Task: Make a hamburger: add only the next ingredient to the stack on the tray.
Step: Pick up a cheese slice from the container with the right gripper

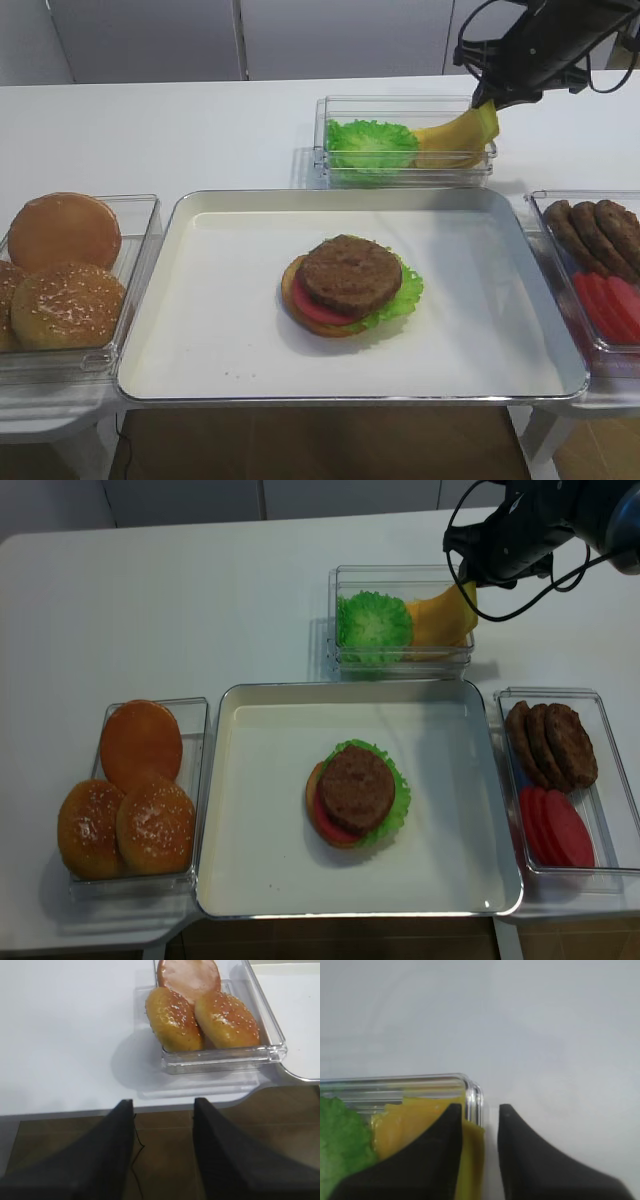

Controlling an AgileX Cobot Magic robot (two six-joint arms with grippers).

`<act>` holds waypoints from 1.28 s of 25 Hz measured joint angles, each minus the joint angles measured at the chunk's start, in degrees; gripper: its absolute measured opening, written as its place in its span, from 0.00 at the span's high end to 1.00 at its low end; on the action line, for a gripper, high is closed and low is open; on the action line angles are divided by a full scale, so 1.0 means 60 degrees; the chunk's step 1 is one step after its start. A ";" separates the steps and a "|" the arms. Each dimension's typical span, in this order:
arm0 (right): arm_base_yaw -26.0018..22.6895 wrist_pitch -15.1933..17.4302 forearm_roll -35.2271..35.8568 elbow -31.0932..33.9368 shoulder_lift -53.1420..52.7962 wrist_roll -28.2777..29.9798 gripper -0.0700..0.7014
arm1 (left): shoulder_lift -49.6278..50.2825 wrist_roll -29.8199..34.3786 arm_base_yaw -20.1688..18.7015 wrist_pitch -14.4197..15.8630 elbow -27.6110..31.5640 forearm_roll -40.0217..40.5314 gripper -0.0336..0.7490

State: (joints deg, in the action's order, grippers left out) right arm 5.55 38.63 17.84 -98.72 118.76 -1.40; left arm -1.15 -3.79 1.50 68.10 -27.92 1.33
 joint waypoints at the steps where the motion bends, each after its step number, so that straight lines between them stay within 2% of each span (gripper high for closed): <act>1: 0.0000 0.0000 0.0024 0.0000 0.0000 0.0000 0.70 | 0.0000 0.0000 0.0000 0.0000 0.0000 0.0000 0.58; 8: 0.0000 0.0049 0.0082 -0.0007 0.0000 0.0135 0.88 | 0.0000 0.0000 0.0000 0.0000 0.0000 0.0000 0.58; 17: 0.0000 0.0104 0.0082 -0.0007 0.0000 0.0233 0.90 | 0.0000 0.0000 0.0000 0.0000 0.0000 0.0000 0.58; 23: 0.0000 0.0120 0.0082 -0.0007 -0.0017 0.0233 0.89 | 0.0000 0.0000 0.0000 0.0000 0.0000 0.0000 0.58; 28: 0.0000 0.0282 0.0062 -0.0007 -0.0017 0.0233 0.75 | 0.0000 0.0000 0.0000 0.0000 0.0000 0.0000 0.58; 32: 0.0000 0.0334 0.0045 -0.0007 -0.0017 0.0233 0.70 | 0.0000 0.0000 0.0000 0.0000 0.0000 0.0000 0.58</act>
State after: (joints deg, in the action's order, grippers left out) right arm 5.55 40.64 18.11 -98.76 118.66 0.00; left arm -1.15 -3.79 1.50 68.10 -27.92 1.33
